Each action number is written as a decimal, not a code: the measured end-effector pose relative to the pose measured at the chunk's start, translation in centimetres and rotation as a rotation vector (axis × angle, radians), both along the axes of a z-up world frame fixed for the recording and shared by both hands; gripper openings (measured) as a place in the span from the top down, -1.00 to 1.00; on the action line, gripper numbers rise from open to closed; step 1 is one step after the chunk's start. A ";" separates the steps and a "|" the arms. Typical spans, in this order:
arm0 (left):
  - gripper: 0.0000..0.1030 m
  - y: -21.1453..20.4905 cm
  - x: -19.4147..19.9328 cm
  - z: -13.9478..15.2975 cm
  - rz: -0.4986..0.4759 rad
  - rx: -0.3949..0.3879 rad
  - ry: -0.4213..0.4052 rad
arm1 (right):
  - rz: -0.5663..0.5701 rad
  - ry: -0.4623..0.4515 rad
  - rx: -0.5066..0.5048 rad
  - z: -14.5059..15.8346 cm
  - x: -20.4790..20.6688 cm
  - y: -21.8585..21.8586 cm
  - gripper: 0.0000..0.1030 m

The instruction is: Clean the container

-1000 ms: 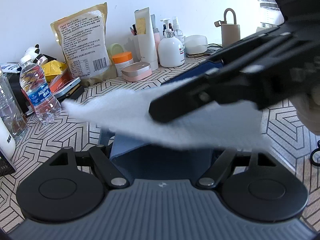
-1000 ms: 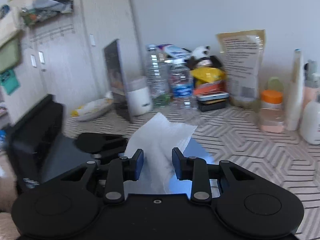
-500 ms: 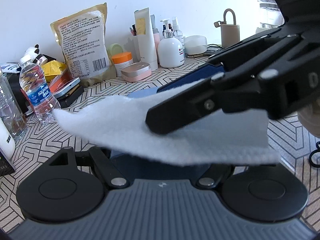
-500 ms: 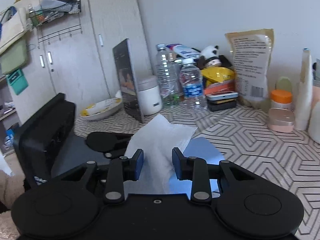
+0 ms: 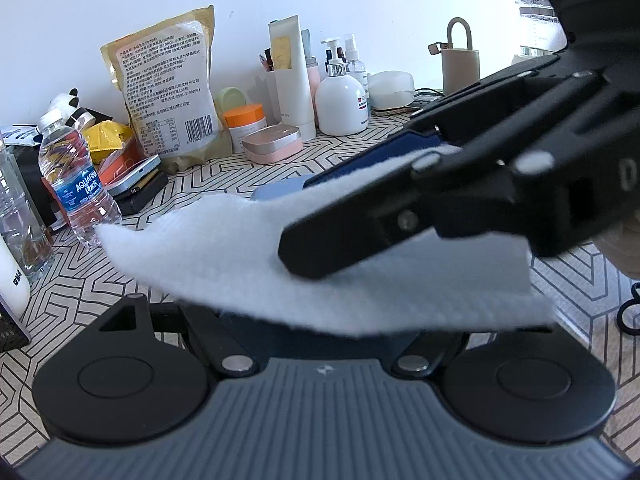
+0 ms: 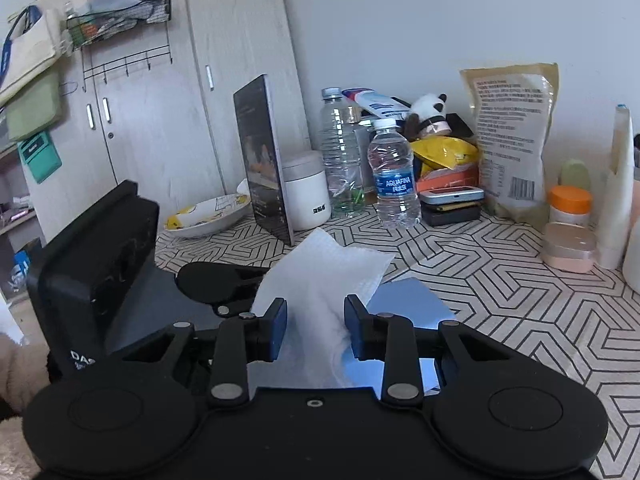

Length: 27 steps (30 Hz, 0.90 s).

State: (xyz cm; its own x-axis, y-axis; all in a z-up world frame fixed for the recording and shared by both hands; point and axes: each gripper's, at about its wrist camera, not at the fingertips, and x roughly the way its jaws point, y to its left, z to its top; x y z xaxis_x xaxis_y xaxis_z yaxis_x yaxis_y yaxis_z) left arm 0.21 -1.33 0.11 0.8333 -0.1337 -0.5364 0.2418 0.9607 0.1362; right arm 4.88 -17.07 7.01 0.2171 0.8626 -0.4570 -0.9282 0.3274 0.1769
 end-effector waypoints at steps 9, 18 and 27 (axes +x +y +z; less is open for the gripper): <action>-0.51 0.1 0.0 0.0 0.000 -0.001 0.000 | -0.062 0.006 -0.003 0.0 0.8 -0.5 0.29; -0.51 0.1 0.0 0.0 -0.002 0.000 0.000 | 0.029 0.013 0.006 0.1 -0.2 -0.1 0.29; -0.51 0.0 0.0 0.0 -0.002 -0.001 0.000 | -0.057 0.017 -0.006 0.1 0.9 -1.1 0.29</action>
State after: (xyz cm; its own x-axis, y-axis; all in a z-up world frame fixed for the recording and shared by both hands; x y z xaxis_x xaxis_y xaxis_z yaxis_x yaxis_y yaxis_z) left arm 0.20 -1.34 0.07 0.8331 -0.1358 -0.5362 0.2438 0.9603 0.1355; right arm 5.83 -18.15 7.11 0.2579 0.8464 -0.4659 -0.9049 0.3806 0.1905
